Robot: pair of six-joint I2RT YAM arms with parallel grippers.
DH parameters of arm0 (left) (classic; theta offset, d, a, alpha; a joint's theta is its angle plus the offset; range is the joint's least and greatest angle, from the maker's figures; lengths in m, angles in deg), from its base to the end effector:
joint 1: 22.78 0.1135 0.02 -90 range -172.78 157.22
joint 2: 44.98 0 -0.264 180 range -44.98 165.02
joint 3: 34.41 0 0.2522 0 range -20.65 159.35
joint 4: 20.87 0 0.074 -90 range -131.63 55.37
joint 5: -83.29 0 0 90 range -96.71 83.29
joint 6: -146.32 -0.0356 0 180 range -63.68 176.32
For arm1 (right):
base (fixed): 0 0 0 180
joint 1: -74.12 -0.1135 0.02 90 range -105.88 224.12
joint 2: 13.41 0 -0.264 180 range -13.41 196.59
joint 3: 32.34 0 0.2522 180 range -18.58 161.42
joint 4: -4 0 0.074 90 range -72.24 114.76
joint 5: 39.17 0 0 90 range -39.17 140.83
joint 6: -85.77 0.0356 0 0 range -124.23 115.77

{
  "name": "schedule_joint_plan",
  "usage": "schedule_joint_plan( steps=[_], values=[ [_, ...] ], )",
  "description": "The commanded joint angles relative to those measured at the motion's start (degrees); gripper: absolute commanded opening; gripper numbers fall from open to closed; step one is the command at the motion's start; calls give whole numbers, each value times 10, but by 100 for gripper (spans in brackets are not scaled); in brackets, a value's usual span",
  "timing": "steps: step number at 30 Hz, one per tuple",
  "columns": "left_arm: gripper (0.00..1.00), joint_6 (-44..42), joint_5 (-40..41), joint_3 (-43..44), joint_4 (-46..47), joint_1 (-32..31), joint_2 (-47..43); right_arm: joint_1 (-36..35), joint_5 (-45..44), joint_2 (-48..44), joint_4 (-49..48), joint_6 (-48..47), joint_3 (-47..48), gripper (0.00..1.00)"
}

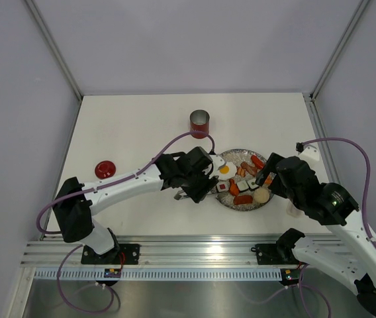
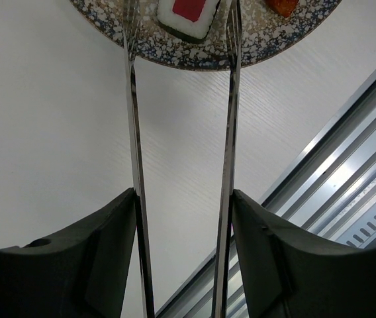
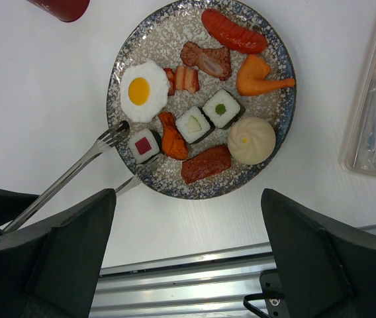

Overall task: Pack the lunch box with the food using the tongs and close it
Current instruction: Pick up the fake food from the plate.

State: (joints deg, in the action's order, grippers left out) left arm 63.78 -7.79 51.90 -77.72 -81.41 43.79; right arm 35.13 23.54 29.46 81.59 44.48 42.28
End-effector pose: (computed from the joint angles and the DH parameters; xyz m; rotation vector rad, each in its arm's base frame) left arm 0.1672 -0.2755 0.2724 1.1599 2.4065 -0.4209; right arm 0.0993 0.0594 0.3500 0.4137 2.2354 0.2397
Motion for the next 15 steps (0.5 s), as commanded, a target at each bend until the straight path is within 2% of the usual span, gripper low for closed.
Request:
schedule_joint_plan(
  steps=[1,7,11,15],
  values=[
    [59,-9,-1,-3,30,-3,3,-4,-5,1,-7,10,6,99],
    [55,-10,-7,-7,30,-3,8,-4,-6,-1,-10,9,5,99],
    [40,-10,-1,-6,23,-3,0,-4,-5,0,-9,9,7,99],
    [33,-5,5,0,10,-3,-18,-5,-6,-1,-9,8,8,99]
  ],
)
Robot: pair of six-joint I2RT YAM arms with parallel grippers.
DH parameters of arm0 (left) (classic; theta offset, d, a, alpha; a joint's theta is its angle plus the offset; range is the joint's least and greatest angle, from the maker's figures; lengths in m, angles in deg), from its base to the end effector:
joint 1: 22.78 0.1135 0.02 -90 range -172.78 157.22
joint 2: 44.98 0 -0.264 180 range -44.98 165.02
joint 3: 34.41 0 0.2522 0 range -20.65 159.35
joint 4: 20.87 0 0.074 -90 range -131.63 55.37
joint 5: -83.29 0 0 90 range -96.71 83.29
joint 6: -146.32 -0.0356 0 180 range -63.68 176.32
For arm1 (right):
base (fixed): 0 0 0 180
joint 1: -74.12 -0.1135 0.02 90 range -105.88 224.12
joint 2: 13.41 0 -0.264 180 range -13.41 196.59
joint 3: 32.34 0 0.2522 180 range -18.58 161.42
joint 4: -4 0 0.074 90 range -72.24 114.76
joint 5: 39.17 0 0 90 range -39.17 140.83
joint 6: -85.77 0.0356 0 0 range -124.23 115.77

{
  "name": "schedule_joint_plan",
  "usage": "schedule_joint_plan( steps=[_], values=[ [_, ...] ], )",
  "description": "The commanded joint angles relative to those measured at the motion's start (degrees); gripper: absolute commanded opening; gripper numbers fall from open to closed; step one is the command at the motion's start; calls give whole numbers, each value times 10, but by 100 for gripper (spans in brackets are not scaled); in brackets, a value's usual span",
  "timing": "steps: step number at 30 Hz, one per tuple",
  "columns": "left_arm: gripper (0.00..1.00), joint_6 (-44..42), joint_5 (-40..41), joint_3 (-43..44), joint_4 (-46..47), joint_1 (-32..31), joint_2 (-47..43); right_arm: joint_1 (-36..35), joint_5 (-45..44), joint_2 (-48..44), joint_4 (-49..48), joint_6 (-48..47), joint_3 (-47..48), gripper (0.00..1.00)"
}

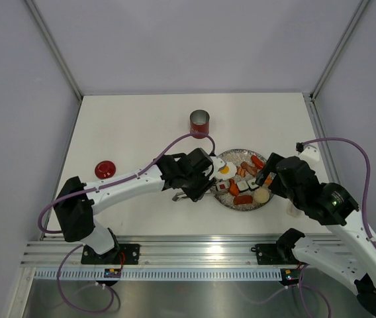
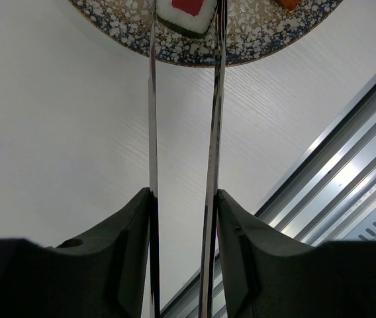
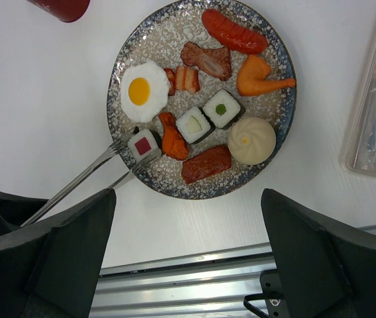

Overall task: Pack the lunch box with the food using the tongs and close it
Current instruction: Pick up the fake food from the plate.

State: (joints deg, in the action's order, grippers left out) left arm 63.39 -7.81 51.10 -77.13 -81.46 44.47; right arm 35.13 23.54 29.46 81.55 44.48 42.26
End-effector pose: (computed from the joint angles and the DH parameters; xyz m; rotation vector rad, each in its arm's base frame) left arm 0.1676 -0.2767 0.2651 1.1752 2.4147 -0.4095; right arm 0.0994 0.0594 0.3500 0.4137 2.2352 0.2400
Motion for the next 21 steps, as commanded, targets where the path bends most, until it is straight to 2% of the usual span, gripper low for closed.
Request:
schedule_joint_plan(
  steps=[1,6,11,13,21],
  values=[
    [32,1,4,10,-1,-2,-29,-4,-6,-1,-9,8,8,100],
    [17,13,1,17,-11,-2,-63,-5,-7,-2,-11,8,8,99],
    [6,20,8,44,-33,-1,-74,-5,-7,-3,-15,7,3,99],
    [2,22,37,66,-53,1,-74,-5,-6,-3,-20,5,1,100],
    [0,42,45,145,-81,65,-70,-4,-7,3,-17,3,8,100]
  ],
)
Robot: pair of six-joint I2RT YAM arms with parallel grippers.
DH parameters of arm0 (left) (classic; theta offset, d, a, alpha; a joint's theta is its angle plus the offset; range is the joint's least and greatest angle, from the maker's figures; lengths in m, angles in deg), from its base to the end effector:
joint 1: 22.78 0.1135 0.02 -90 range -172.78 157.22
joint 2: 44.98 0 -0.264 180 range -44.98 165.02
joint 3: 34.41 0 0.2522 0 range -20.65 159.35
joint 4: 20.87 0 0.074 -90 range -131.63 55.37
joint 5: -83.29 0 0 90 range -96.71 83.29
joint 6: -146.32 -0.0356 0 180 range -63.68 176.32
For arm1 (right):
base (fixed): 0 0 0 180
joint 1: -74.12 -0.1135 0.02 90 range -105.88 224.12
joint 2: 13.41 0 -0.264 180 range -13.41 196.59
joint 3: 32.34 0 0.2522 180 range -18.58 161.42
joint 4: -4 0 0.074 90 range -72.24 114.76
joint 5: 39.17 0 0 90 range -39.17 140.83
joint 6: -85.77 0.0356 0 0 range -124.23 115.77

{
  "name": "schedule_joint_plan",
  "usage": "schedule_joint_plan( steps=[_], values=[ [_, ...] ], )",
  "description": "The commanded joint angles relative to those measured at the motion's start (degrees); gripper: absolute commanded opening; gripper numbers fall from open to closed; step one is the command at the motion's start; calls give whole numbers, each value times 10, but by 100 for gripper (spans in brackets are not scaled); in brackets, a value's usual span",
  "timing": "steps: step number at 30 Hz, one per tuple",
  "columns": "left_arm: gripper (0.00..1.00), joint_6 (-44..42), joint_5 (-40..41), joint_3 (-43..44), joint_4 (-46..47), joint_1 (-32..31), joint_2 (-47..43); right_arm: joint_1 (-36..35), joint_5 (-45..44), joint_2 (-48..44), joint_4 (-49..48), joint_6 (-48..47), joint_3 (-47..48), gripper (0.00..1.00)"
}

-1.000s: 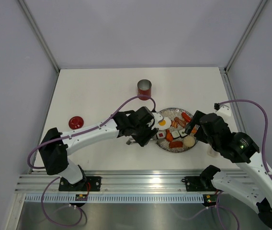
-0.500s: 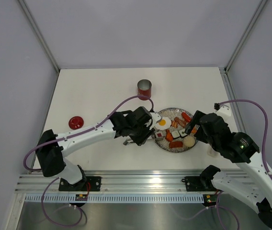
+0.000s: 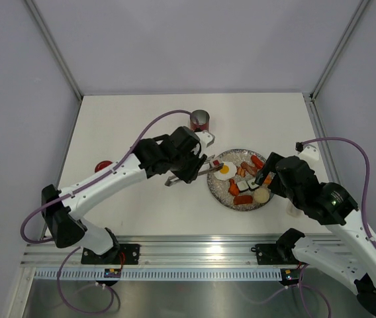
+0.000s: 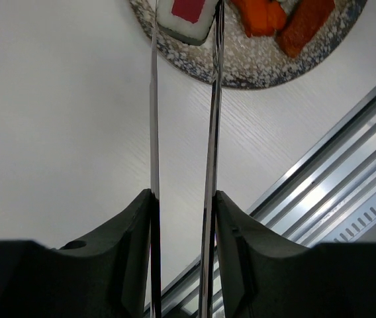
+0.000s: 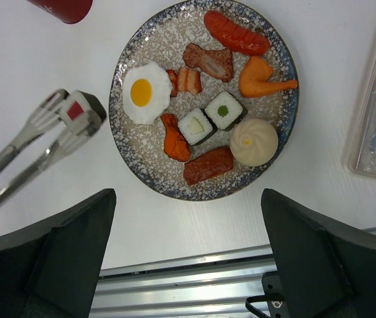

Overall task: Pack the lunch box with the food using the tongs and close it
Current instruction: Pick up the fake food from the plate, then place the fake food in the packing box.

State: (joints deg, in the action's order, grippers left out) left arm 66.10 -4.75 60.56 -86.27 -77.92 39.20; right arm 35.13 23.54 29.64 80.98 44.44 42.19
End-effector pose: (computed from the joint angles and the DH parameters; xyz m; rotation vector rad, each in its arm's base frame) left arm 0.1750 -0.2491 0.3340 0.9793 2.3798 -0.4035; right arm 0.1006 0.0604 0.3501 0.4139 2.2309 0.2443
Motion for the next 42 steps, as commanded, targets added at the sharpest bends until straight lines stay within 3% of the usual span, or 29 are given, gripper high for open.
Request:
schedule_joint_plan(
  steps=[1,12,23,38,42],
  values=[
    [0,18,9,59,12,40,-15,-4,-7,-3,-12,5,8,99],
    [0,71,16,183,35,159,84,-4,-8,-3,-8,2,10,99],
    [0,67,55,294,59,205,207,-5,-21,0,3,-3,17,99],
    [0,66,9,307,91,232,267,-5,-15,10,4,4,14,99],
    [8,65,-6,303,98,232,266,-5,-16,8,8,5,15,100]
  ],
)
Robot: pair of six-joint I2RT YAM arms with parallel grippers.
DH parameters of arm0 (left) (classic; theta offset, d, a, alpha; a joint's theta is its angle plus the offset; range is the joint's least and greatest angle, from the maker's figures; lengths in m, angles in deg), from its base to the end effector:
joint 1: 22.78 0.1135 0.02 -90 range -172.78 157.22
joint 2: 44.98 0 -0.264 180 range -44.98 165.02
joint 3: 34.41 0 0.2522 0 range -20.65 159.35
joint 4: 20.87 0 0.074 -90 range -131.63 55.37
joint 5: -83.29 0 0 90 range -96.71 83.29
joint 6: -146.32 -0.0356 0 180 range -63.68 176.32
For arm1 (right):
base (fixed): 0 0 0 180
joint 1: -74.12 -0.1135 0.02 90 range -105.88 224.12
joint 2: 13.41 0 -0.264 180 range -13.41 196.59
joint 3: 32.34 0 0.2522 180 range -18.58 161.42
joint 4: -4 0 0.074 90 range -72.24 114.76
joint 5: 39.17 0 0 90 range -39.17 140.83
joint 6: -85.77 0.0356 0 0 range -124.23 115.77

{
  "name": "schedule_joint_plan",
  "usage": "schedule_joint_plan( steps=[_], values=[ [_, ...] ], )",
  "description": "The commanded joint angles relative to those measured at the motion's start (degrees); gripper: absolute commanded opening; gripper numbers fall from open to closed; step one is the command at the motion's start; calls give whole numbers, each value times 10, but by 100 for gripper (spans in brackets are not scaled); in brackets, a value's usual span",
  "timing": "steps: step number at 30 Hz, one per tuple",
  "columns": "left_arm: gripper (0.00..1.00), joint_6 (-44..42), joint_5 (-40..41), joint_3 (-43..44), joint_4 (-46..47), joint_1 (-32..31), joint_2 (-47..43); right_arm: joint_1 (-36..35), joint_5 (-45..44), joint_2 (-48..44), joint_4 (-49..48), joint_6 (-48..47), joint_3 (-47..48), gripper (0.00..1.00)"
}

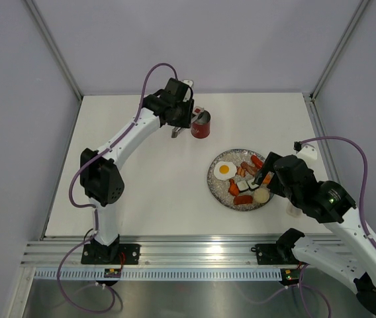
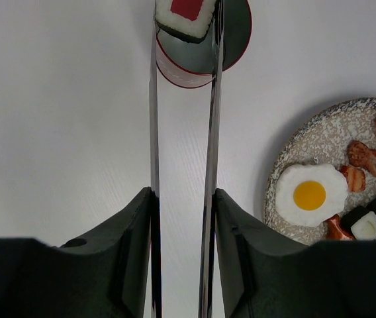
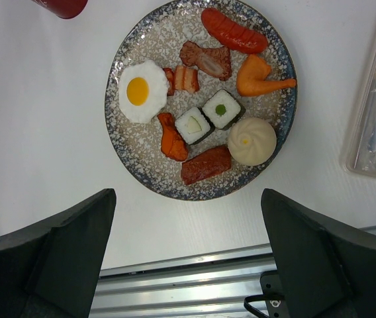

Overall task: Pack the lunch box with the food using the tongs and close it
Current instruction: Place the fake food in the packing box.

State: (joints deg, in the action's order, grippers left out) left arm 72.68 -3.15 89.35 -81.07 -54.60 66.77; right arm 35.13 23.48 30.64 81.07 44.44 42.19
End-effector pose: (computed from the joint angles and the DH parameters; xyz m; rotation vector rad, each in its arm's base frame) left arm 0.3729 -0.2288 0.3295 0.2987 2.4151 -0.3103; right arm 0.1037 0.0629 0.3483 0.4109 2.2451 0.2275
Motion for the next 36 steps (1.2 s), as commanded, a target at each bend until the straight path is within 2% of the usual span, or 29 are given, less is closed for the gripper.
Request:
schedule_joint_plan(
  steps=[1,10,13,14,15,18,36],
  values=[
    [9,-1,-24,15,46,-2,-11,-5,-15,-2,7,5,15,99],
    [10,3,-46,11,53,-1,-7,-4,-14,-5,12,7,15,99],
    [19,1,-47,16,44,-2,0,-4,-14,-5,12,8,15,100],
    [27,1,-46,17,44,-1,1,-5,-13,-5,13,7,16,99],
    [31,1,-49,16,43,-2,3,-4,-13,-5,12,7,16,99],
    [37,1,-52,14,43,-1,1,-5,-14,-5,13,8,17,100],
    [48,-9,-52,3,42,-2,-14,-4,-10,-8,11,13,14,100]
  ],
)
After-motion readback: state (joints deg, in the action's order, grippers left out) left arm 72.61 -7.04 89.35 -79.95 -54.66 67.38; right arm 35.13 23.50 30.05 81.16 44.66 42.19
